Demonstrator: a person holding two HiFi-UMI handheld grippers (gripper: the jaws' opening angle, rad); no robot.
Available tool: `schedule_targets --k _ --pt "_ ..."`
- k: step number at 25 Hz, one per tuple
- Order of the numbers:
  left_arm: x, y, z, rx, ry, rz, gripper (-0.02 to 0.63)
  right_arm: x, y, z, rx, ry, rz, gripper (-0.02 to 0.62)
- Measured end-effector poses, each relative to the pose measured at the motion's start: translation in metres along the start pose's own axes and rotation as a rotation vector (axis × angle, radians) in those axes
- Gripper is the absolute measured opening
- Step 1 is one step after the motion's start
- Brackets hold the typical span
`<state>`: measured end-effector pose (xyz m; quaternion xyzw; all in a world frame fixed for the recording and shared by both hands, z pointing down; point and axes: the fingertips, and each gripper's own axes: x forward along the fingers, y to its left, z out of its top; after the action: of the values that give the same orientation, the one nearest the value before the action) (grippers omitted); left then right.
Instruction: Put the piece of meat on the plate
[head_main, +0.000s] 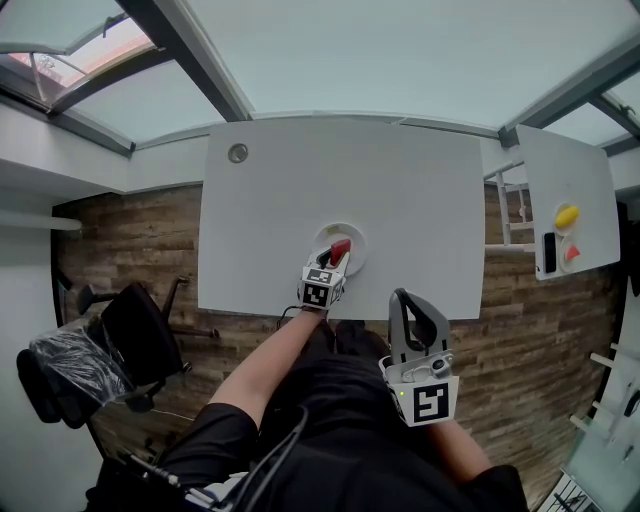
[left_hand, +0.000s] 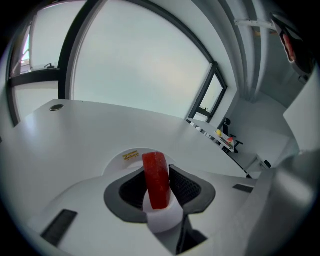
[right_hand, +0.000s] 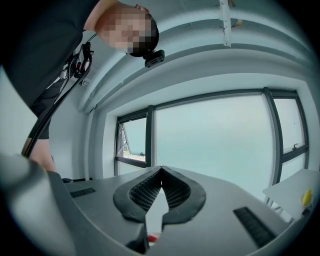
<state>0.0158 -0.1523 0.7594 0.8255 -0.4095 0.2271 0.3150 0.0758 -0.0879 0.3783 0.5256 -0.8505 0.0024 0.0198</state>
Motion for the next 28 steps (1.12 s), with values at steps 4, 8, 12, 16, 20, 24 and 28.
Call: schedule_targets --k 4,8,12,16,20,24,28 --pt "0.002 0.001 -0.003 0.020 0.012 -0.003 0.146 -0.002 0.002 -0.003 0.028 0.004 0.001 0.005" --pt "0.002 0.000 -0.006 0.040 0.016 0.007 0.192 -0.004 0.007 -0.002 -0.001 0.002 0.013 0.005" --pt "0.001 0.005 -0.007 0.073 0.018 0.041 0.198 -0.009 0.004 -0.004 -0.007 0.014 -0.008 0.005" --pt "0.001 0.010 -0.016 0.106 0.054 0.064 0.212 -0.016 -0.002 -0.003 0.006 0.011 -0.033 0.005" --pt "-0.004 0.018 -0.020 0.091 0.058 0.092 0.224 -0.017 0.006 -0.002 -0.033 0.006 -0.022 0.005" --pt "-0.008 0.019 -0.020 0.065 0.042 0.081 0.229 -0.016 0.018 0.002 -0.072 -0.001 0.007 0.005" --pt "-0.009 0.018 -0.027 0.016 0.047 0.059 0.249 -0.017 0.020 0.000 -0.069 0.009 0.019 0.005"
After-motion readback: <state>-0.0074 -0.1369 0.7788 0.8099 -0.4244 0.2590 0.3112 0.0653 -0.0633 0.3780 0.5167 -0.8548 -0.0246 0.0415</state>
